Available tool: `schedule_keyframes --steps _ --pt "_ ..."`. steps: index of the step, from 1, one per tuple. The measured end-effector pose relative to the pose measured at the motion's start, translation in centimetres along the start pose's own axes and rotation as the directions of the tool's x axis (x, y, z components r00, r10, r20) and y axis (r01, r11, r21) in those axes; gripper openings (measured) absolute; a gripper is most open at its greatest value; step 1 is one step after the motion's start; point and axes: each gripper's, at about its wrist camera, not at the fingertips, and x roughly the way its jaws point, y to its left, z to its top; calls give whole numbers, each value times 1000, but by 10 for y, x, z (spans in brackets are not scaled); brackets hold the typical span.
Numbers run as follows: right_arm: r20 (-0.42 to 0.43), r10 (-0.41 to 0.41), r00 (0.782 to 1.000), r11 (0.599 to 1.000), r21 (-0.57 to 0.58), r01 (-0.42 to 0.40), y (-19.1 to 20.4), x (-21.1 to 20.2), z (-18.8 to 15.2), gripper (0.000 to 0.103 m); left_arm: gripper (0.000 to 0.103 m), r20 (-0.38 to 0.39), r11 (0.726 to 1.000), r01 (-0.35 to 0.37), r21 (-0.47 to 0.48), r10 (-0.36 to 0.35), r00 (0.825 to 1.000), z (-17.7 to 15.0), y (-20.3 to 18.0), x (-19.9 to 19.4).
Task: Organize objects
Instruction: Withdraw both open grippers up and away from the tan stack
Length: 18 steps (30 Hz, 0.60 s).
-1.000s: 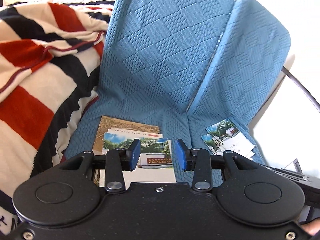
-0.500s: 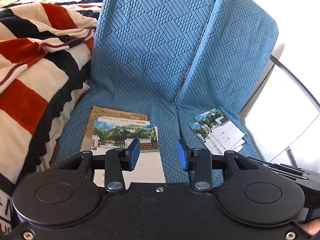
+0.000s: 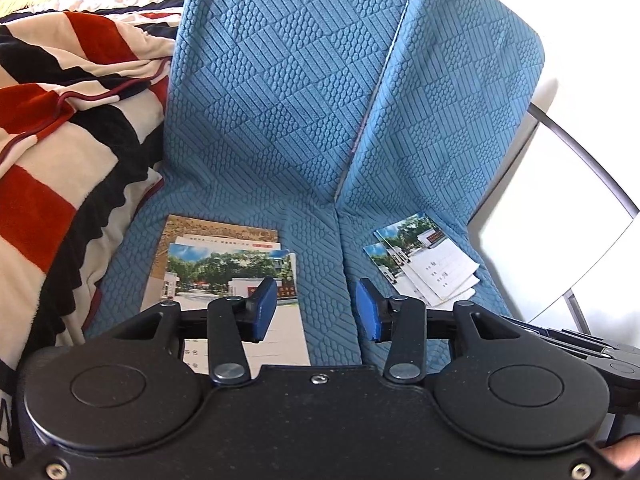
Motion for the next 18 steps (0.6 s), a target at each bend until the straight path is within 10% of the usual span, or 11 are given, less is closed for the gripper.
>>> schedule_keyframes --steps 6,11,18 --pt "9 -49 999 999 13 49 -16 -3 0 33 58 -4 999 15 33 -15 1000 1 -17 7" --pt "37 -113 993 993 29 112 -33 -7 1 86 77 3 997 53 61 -53 999 1 -32 14" --pt "12 -125 992 988 89 124 -59 -7 -1 93 97 -3 992 99 78 -99 995 -2 -53 25"
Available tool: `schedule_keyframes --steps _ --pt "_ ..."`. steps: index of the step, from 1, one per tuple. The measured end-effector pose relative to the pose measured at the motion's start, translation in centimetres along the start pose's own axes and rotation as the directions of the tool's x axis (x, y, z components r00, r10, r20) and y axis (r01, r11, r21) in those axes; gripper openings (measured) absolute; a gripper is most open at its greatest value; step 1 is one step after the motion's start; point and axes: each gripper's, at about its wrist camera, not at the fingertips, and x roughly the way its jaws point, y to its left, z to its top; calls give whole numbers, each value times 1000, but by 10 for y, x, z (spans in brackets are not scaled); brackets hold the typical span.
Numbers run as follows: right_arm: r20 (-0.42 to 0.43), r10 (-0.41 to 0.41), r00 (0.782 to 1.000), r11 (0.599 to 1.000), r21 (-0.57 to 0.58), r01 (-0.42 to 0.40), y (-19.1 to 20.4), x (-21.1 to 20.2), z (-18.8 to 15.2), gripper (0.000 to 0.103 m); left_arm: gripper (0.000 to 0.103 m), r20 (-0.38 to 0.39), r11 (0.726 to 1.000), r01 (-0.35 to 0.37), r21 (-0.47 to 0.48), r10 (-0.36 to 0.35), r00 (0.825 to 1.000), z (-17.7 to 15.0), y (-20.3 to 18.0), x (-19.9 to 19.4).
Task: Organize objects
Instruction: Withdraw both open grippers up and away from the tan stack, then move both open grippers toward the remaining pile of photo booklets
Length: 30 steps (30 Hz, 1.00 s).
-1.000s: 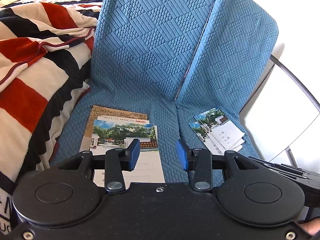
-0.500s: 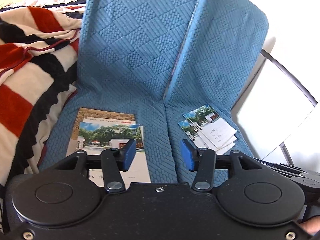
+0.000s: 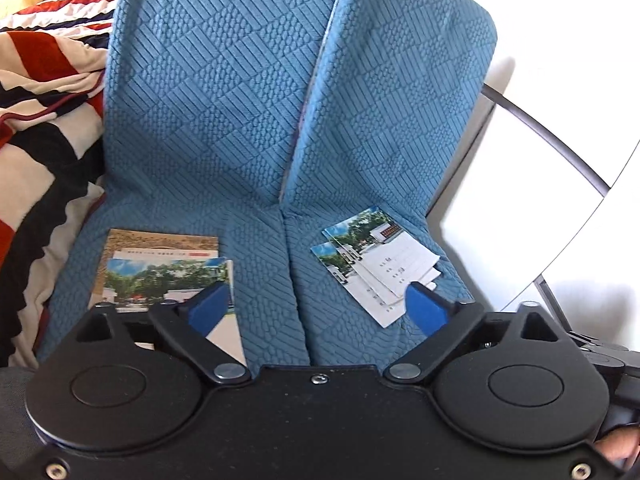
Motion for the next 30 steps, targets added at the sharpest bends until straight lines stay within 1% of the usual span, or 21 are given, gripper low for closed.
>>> schedule_keyframes --steps 6,9,12,16,17,19,21,22,24,27,30 --pt "8 -47 999 998 -38 47 -7 3 -4 93 100 13 1000 -5 10 5 1000 -2 -11 8" --pt "4 -43 999 999 -27 43 -14 5 -5 93 100 3 1000 6 10 -6 1000 -4 -15 12" --pt "-1 -48 999 999 -10 48 -21 7 -7 93 100 -4 1000 -1 14 1 1000 -5 -19 18" --pt "-7 -51 999 999 -17 51 -27 7 -9 93 100 -7 1000 -15 18 15 1000 -7 -24 24" --pt "-1 -54 999 998 -16 54 -29 6 -9 93 100 -4 1000 -14 24 14 1000 -7 -25 27" --pt "14 -67 998 998 -18 67 -31 7 -11 93 100 -20 1000 14 20 -14 1000 -7 -28 35" --pt "36 -62 997 998 -18 62 -36 11 -15 93 100 -24 1000 -5 28 5 1000 -7 -33 43" --pt "44 -58 997 998 -18 59 -39 13 -16 93 100 -23 1000 -2 28 3 1000 -7 -36 46" --pt "56 -64 996 998 -9 65 -46 20 -19 93 100 -26 1000 12 15 -12 1000 -8 -40 54" --pt "66 -77 995 997 17 76 -57 28 -21 93 100 -46 1000 4 10 -4 999 -9 -44 69" --pt "93 -98 991 995 43 94 -68 36 -23 93 100 -68 998 27 -60 -31 997 -9 -38 87"
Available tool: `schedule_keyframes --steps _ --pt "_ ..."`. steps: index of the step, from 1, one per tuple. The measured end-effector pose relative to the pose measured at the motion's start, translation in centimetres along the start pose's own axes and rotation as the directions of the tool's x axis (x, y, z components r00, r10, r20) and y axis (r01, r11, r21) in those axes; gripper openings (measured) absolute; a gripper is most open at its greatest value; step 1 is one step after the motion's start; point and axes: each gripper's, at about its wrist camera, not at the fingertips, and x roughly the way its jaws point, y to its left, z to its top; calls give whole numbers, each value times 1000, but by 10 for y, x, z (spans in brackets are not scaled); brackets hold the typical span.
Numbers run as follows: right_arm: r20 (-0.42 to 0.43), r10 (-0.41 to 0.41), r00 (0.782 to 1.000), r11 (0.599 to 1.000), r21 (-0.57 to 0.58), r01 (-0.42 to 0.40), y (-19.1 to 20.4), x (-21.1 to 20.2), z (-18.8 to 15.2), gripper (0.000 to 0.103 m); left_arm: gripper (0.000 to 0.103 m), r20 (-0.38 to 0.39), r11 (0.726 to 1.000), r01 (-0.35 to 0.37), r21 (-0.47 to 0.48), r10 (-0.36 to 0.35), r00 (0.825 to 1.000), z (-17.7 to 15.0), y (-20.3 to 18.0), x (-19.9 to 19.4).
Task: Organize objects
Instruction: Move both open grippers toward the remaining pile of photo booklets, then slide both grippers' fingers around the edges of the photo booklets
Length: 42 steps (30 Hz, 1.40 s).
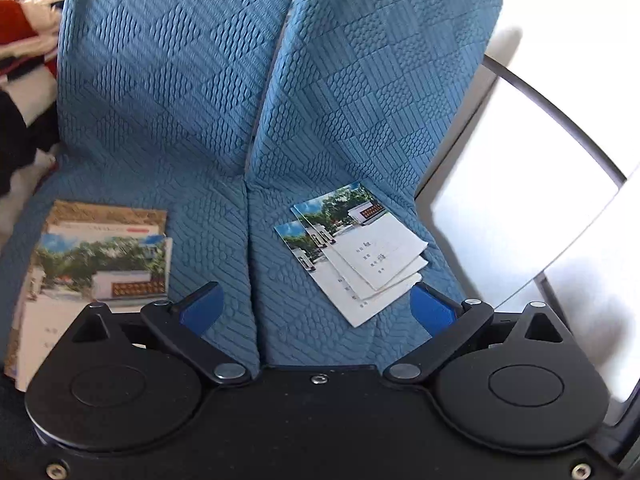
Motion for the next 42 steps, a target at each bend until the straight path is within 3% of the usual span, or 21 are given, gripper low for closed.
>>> schedule_keyframes --steps 6,10,14,19,20,24,26,31,37,42 --pt "-6 -24 1000 994 103 25 -26 27 -2 91 99 -49 997 6 -82 -10 999 4 10 38" --pt "-35 -22 999 988 150 27 -43 50 -3 79 97 -81 994 2 -108 -11 997 7 9 65" --pt "-29 17 999 980 199 -11 -53 76 -2 73 94 -102 994 -7 -109 -5 995 9 4 92" --pt "-21 122 992 948 300 -110 -62 119 -2 66 89 -138 994 19 -110 -34 990 14 -6 126" --pt "-26 137 990 942 312 -122 -66 129 -1 61 88 -143 993 24 -115 -41 989 16 -7 133" --pt "-23 188 982 918 359 -167 -76 159 3 61 83 -163 986 64 -157 -89 983 22 -10 160" --pt "-42 211 977 905 387 -179 -80 173 3 52 80 -182 982 79 -172 -111 977 24 -11 174" --pt "-84 281 956 852 481 -208 -89 201 0 32 71 -217 961 144 -236 -196 956 25 -13 203" --pt "-122 286 951 821 543 -177 -94 224 1 31 46 -263 924 167 -344 -265 927 21 -11 239" --pt "-107 303 947 755 634 -170 -107 234 2 31 37 -277 891 165 -424 -301 913 15 -5 267"
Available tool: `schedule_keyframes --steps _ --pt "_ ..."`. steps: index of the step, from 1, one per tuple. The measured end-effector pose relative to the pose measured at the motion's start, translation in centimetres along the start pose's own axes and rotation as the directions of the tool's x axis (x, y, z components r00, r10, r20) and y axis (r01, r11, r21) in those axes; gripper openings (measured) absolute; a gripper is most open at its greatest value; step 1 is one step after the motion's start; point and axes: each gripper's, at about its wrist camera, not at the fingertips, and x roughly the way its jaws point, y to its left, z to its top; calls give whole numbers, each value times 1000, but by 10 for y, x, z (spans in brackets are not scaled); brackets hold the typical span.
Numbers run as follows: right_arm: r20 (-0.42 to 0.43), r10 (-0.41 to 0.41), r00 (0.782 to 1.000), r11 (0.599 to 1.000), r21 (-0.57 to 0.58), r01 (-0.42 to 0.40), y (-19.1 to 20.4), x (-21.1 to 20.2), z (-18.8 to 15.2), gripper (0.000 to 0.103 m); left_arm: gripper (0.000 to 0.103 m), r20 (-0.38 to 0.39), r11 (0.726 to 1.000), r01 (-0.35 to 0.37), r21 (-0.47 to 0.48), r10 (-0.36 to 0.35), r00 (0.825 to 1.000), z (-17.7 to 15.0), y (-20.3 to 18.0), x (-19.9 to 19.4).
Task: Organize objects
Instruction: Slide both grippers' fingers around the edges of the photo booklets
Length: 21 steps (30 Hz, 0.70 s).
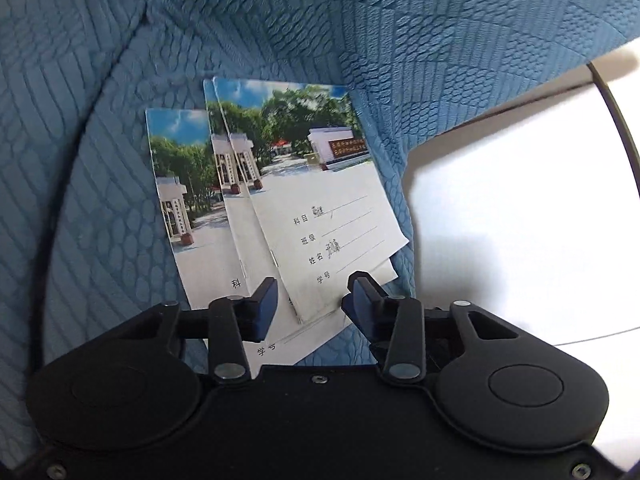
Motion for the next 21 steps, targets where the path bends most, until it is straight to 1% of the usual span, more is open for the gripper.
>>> schedule_keyframes --steps 2,4,8,13,17,21 --pt "-6 13 1000 999 31 -13 -2 1 2 29 36 -10 1000 -1 -27 0 1000 2 4 10" --pt "-11 27 1000 997 71 -26 -6 2 4 28 33 -19 999 -22 -47 21 1000 4 8 18" --pt "-15 68 998 985 159 -65 -15 1 7 28 33 -14 995 -8 -96 7 1000 4 12 25" --pt "-21 77 997 981 182 -72 -15 1 8 23 34 -8 994 -4 -112 3 1000 8 9 30" --pt "-24 92 995 974 209 -85 -17 0 10 23 39 -8 990 28 -139 -30 1000 8 10 30" --pt "-26 115 993 961 254 -105 -23 0 10 23 40 4 983 85 -166 -85 996 8 14 27"
